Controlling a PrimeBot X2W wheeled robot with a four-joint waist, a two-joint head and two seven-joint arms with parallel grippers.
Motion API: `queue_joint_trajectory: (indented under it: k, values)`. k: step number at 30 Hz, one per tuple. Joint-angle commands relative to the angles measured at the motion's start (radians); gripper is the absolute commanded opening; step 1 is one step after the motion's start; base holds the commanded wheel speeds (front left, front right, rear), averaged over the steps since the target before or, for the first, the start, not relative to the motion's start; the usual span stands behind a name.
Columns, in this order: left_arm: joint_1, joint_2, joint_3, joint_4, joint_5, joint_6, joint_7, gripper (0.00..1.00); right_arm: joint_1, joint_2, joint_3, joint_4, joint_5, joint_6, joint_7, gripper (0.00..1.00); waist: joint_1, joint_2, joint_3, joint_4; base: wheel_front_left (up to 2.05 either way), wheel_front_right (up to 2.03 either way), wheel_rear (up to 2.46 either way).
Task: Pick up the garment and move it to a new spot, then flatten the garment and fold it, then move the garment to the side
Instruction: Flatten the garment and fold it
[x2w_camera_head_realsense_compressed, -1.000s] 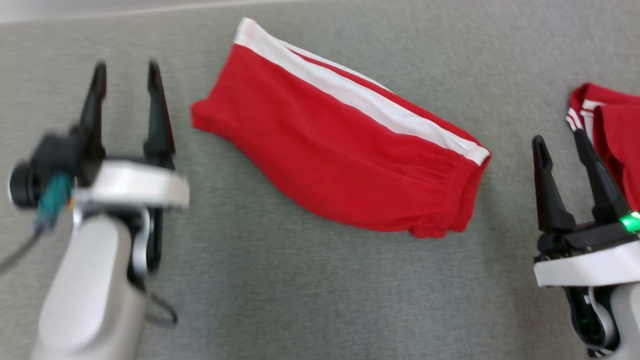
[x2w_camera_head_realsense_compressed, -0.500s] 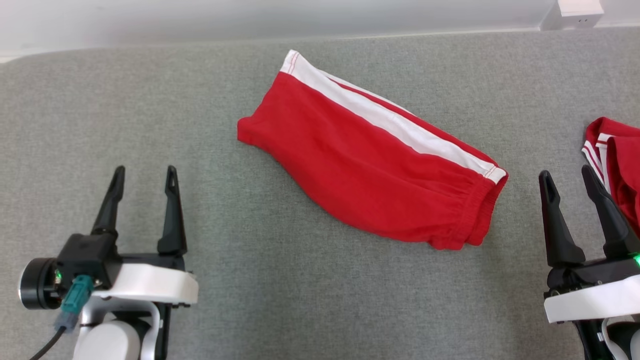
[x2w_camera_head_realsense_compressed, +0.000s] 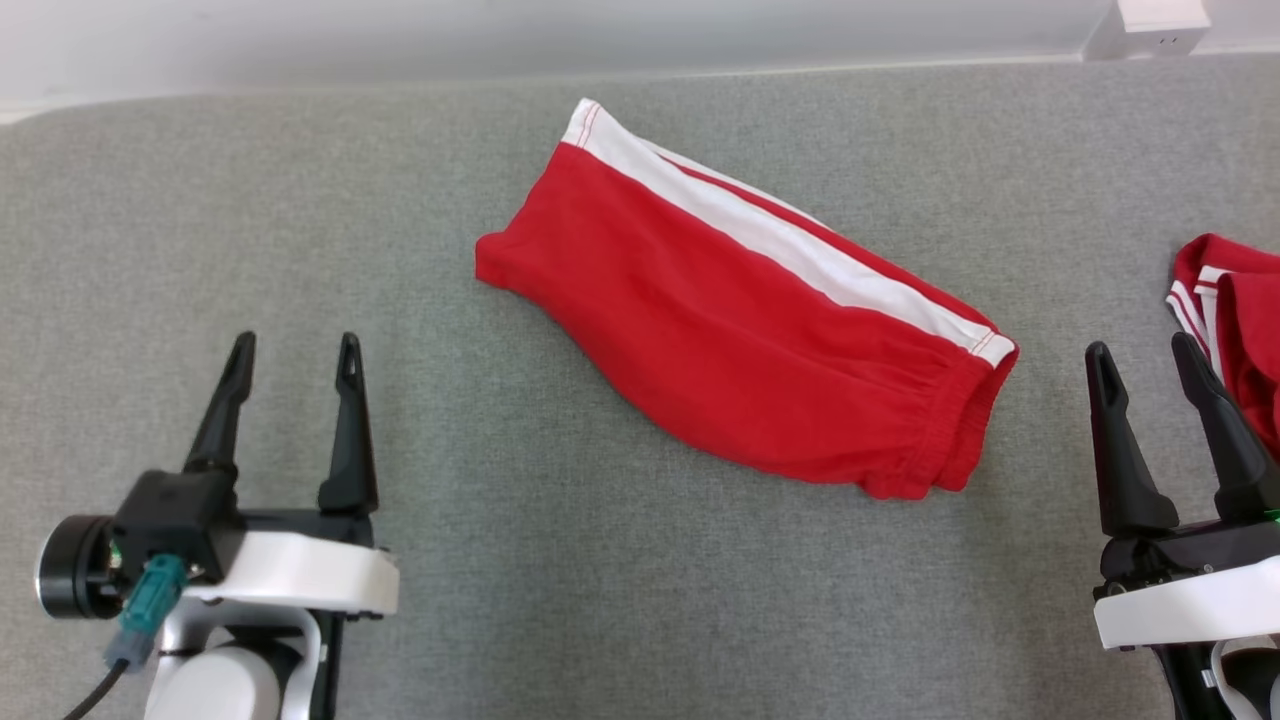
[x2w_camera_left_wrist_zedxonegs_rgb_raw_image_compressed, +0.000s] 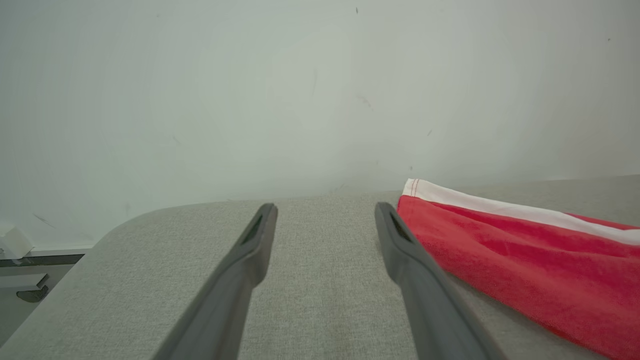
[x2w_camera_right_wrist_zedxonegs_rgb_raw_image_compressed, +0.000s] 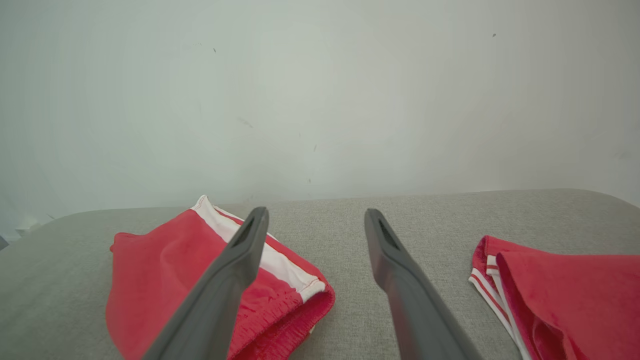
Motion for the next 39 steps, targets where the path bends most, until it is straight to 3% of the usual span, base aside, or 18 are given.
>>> queue_joint_trajectory:
  k: [1,9,15,19,27,31,35,36,37,38,39]
  values:
    - [-0.008,0.008,0.002,-0.004,-0.004,-0.002,0.002,1.00,0.004,0.001,-0.004,-0.006,-0.011,-0.003,0.000,1.00,0.0001,0.0000,0.005,0.001,0.00,0.00,0.00]
    - [-0.280,-0.020,-0.078,0.114,-0.023,-0.109,0.056,1.00,-0.037,-0.010,0.008,-0.026,-0.003,-0.003,0.001,1.00,0.0001,0.0000,0.072,-0.019,0.00,0.00,0.00]
    - [-0.513,-0.060,-0.160,0.369,-0.033,-0.214,0.129,1.00,-0.078,0.002,0.036,-0.011,0.012,-0.003,-0.023,1.00,0.0001,0.0000,0.127,-0.066,0.00,0.00,0.00]
    - [-0.618,-0.075,-0.187,0.562,-0.045,-0.256,0.196,1.00,-0.094,0.007,0.055,0.014,0.022,-0.003,-0.041,1.00,0.0001,0.0000,0.147,-0.095,0.00,0.00,0.00]
    - [-0.696,-0.087,-0.226,0.816,-0.022,-0.249,0.356,1.00,-0.088,0.004,0.048,0.058,0.038,-0.003,-0.062,1.00,0.0001,0.0000,0.150,-0.111,0.00,0.00,0.00]
    - [-0.713,-0.077,-0.245,0.875,0.001,-0.224,0.416,1.00,-0.085,0.006,0.051,0.061,0.040,-0.003,-0.063,1.00,0.0001,0.0000,0.148,-0.115,0.00,0.00,0.00]
    - [-0.704,-0.086,-0.251,0.946,-0.023,-0.239,0.497,1.00,-0.088,0.010,0.056,0.060,0.055,-0.003,-0.066,1.00,0.0001,0.0000,0.148,-0.119,0.00,0.00,0.00]
    - [-0.698,-0.086,-0.257,0.968,-0.025,-0.247,0.519,0.96,-0.089,0.010,0.059,0.061,0.059,-0.003,-0.067,1.00,0.0001,0.0000,0.148,-0.121,0.00,0.00,0.00]
    - [-0.692,-0.084,-0.269,0.987,-0.024,-0.256,0.544,0.42,-0.090,0.010,0.061,0.062,0.062,-0.003,-0.069,1.00,0.0001,0.0000,0.148,-0.124,0.00,0.00,0.00]
    - [-0.686,-0.089,-0.271,1.004,-0.035,-0.264,0.568,0.00,-0.091,0.010,0.063,0.063,0.063,-0.003,-0.071,1.00,0.0001,0.0000,0.149,-0.126,0.00,0.00,0.00]
    - [-0.686,-0.090,-0.278,1.015,-0.035,-0.268,0.583,0.00,-0.091,0.011,0.065,0.064,0.069,-0.003,-0.072,1.00,0.0001,0.0000,0.149,-0.129,0.00,0.00,0.00]
